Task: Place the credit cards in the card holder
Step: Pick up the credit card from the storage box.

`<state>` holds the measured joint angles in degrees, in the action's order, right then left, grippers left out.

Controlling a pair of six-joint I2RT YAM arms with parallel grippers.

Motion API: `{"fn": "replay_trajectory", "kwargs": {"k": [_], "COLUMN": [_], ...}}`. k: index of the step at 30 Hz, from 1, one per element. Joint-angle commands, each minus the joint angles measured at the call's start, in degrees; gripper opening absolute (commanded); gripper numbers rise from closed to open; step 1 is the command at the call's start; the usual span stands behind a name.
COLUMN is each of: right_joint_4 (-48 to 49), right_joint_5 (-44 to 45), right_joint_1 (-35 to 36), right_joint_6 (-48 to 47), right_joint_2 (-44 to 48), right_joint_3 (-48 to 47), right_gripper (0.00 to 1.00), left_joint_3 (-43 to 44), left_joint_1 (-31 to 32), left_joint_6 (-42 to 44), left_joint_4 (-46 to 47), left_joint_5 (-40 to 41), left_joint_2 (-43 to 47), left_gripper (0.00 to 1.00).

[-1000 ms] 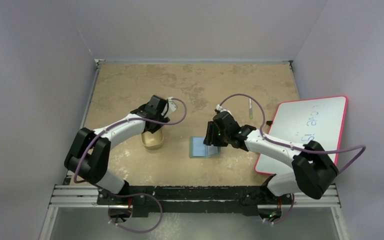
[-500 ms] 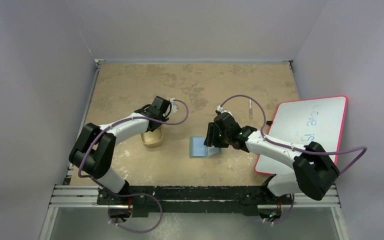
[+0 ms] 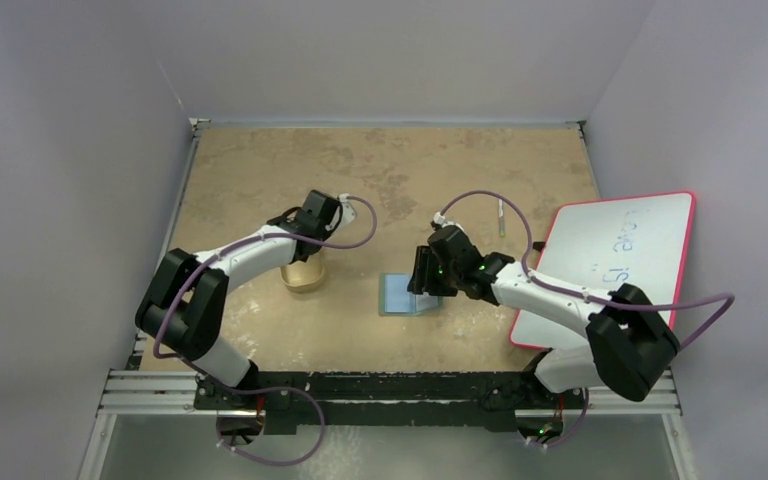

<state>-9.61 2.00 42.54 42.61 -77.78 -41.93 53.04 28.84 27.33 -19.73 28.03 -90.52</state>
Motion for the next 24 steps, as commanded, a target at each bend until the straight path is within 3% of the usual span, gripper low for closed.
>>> {"fn": "replay_trajectory", "kwargs": {"k": [1, 11, 20, 24], "right_joint_4": [0.5, 0.7, 4.2, 6.4], "right_joint_5": [0.2, -0.6, -7.4, -8.7], "right_joint_1": [0.2, 0.2, 0.2, 0.1], "right_joint_6": [-0.1, 0.3, 2.2, 2.9], "right_joint_2": [2.2, 4.0, 5.1, 6.6], "right_joint_3": [0.1, 1.0, 2.7, 2.7], "right_gripper": [0.54, 0.55, 0.55, 0.55], "left_joint_3": [2.2, 7.5, 8.1, 8.3], "left_joint_1": [-0.3, 0.0, 0.0, 0.0], "left_joint_6": [1.1, -6.7, -15.4, -23.3], "left_joint_4": [1.5, -11.1, -13.9, -11.6], "left_joint_5": [1.6, -6.4, -14.7, -17.4], "left_joint_2": [2.3, 5.2, 12.8, 16.2], "left_gripper": [0.23, 0.00, 0.00, 0.00]}}
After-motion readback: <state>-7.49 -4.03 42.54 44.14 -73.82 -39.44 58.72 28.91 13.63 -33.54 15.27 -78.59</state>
